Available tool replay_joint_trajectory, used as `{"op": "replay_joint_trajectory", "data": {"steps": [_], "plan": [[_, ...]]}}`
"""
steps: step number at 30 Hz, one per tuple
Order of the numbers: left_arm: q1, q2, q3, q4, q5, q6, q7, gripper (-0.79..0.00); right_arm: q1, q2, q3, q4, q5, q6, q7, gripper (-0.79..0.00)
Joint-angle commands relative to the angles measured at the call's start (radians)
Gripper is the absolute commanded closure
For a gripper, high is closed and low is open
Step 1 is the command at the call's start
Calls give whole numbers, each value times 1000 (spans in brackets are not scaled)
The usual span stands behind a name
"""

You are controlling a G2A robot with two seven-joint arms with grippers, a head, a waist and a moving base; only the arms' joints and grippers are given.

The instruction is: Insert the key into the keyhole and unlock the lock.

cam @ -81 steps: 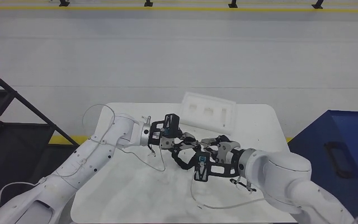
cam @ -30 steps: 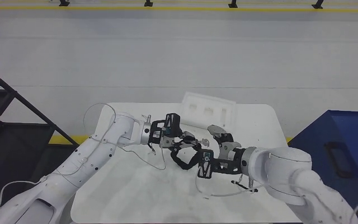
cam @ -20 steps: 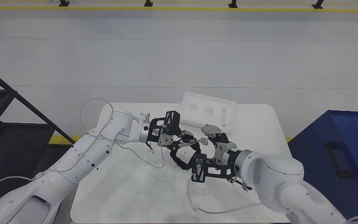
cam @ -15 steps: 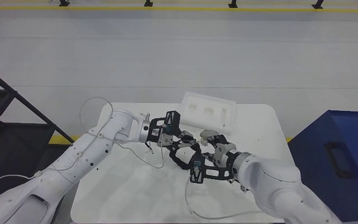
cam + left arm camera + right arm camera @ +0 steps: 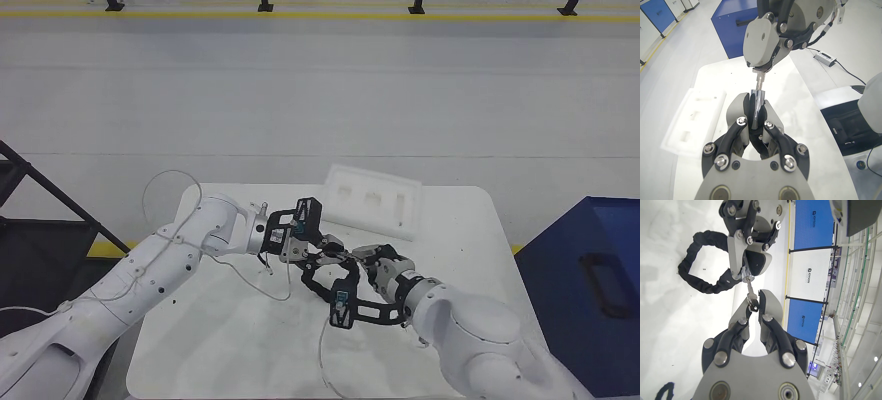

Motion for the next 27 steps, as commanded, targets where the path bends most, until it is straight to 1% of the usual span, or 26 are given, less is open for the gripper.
{"op": "replay_joint_trajectory", "data": {"steps": [1,7,8,12,16,22,25,27], "plan": [[-2,0,2,0,0,0,5,0,-6,-2,14,3,35,15,-23,0],[-2,0,3,0,21,0,32,0,-20,-7,86,45,252,48,-65,0],[-1,-1,2,0,26,0,38,0,-22,-8,98,61,310,53,-64,0],[4,-2,-2,3,45,0,58,0,-8,-10,139,87,445,68,-45,0],[9,-4,-8,8,64,0,72,0,-14,-13,168,124,586,105,-57,0],[18,-8,-20,13,92,0,93,0,-26,-15,201,178,764,146,-73,0],[23,-11,-29,14,112,0,103,0,-29,-16,213,198,827,168,-74,0],[27,-13,-34,13,124,0,110,0,-32,-17,220,212,866,181,-74,-34]]}}
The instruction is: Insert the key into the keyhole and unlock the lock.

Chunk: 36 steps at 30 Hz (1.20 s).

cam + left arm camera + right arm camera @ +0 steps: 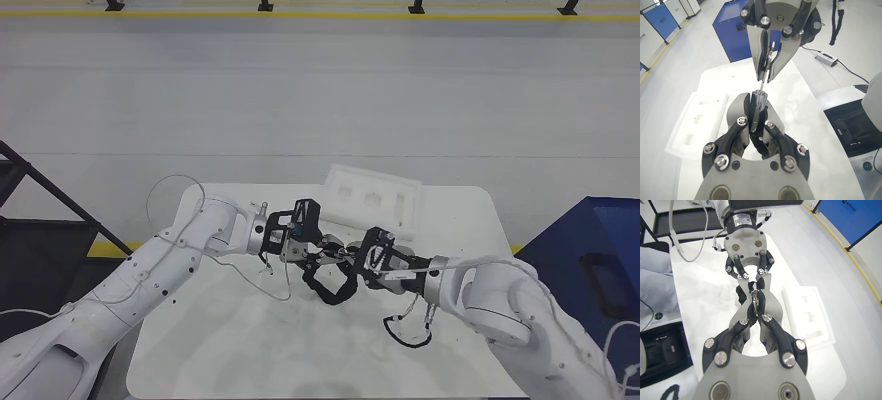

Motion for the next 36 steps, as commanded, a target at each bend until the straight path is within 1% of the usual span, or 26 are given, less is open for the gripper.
{"op": "replay_joint_trajectory", "data": {"steps": [1,2,3,4,5,6,13,17,20,27,28,30,31,32,33,34,36], "plan": [[4,-2,-4,-1,10,0,8,0,-4,0,5,12,41,11,1,-74],[6,-3,-6,0,17,0,10,0,-6,0,8,18,65,15,3,-145],[8,-3,-8,0,22,0,13,0,-7,0,12,21,82,18,4,-240],[9,-4,-11,1,26,0,16,0,-9,0,16,27,97,20,6,-363],[12,-5,-14,2,28,0,21,0,-10,1,20,28,106,21,11,-653],[14,-6,-19,4,30,0,27,0,-12,2,25,27,110,19,13,-779],[36,-10,-56,23,22,0,98,0,-55,13,88,23,113,-9,-14,-785],[49,-10,-64,28,8,0,143,0,-71,16,110,70,138,-55,-54,-785],[53,-10,-61,24,4,0,165,0,-67,14,93,118,161,-93,-77,-785],[49,-9,-37,10,-8,0,202,0,-10,1,21,216,188,-152,-132,-785],[46,-9,-32,11,-11,0,205,0,-1,-2,9,229,191,-156,-138,-693],[40,-9,-23,12,-14,0,212,0,17,-6,-9,253,190,-162,-153,-474],[38,-9,-20,14,-16,0,216,0,23,-8,-18,262,188,-163,-159,-332],[35,-9,-17,15,-18,0,220,0,29,-10,-26,269,185,-163,-164,-271],[32,-8,-14,17,-18,0,222,0,33,-12,-32,275,183,-162,-169,-166],[29,-8,-12,18,-20,0,227,0,35,-13,-38,281,182,-162,-171,0],[26,-8,-9,21,-22,0,234,0,40,-15,-45,289,184,-163,-175,0]]}}
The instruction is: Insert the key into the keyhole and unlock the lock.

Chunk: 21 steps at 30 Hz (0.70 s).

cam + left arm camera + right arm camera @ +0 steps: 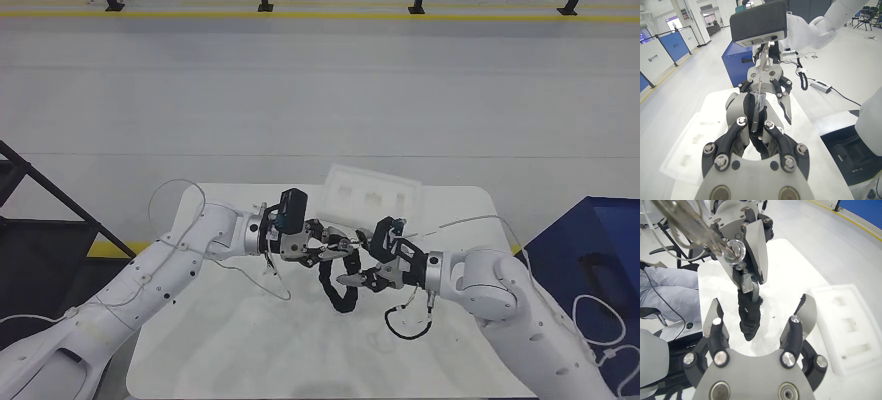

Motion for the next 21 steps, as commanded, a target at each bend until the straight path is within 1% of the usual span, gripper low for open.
{"op": "replay_joint_trajectory", "data": {"steps": [1,6,13,17,21], "plan": [[-3,0,3,2,-2,0,7,0,3,-1,-4,5,0,-1,-2,0],[-10,2,12,7,-6,0,22,0,0,0,-1,3,-12,7,0,0],[-18,4,6,26,-15,0,49,0,-18,7,29,-14,-51,49,33,0],[-17,5,-16,54,-2,2,61,0,-24,14,51,-26,-82,82,83,0],[-9,-1,-33,86,36,38,48,0,-3,16,56,-13,-99,119,165,0]]}}
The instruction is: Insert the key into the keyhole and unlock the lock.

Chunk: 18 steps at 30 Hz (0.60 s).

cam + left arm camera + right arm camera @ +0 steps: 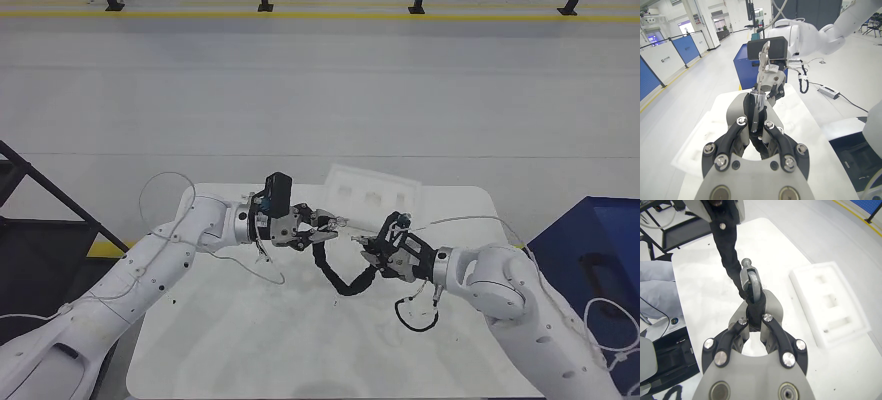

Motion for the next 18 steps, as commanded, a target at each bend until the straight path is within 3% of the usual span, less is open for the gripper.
{"op": "replay_joint_trajectory", "data": {"steps": [1,4,10,18], "plan": [[3,-4,-5,19,26,29,-16,0,16,0,-4,15,-2,13,38,0],[5,-13,-1,46,87,87,-54,0,49,-3,-23,45,-21,36,100,-15],[2,-42,32,123,179,103,-57,0,108,-15,-82,130,-28,75,186,-62],[-22,-87,99,204,296,39,-81,0,143,-22,-121,175,18,47,250,-406]]}}
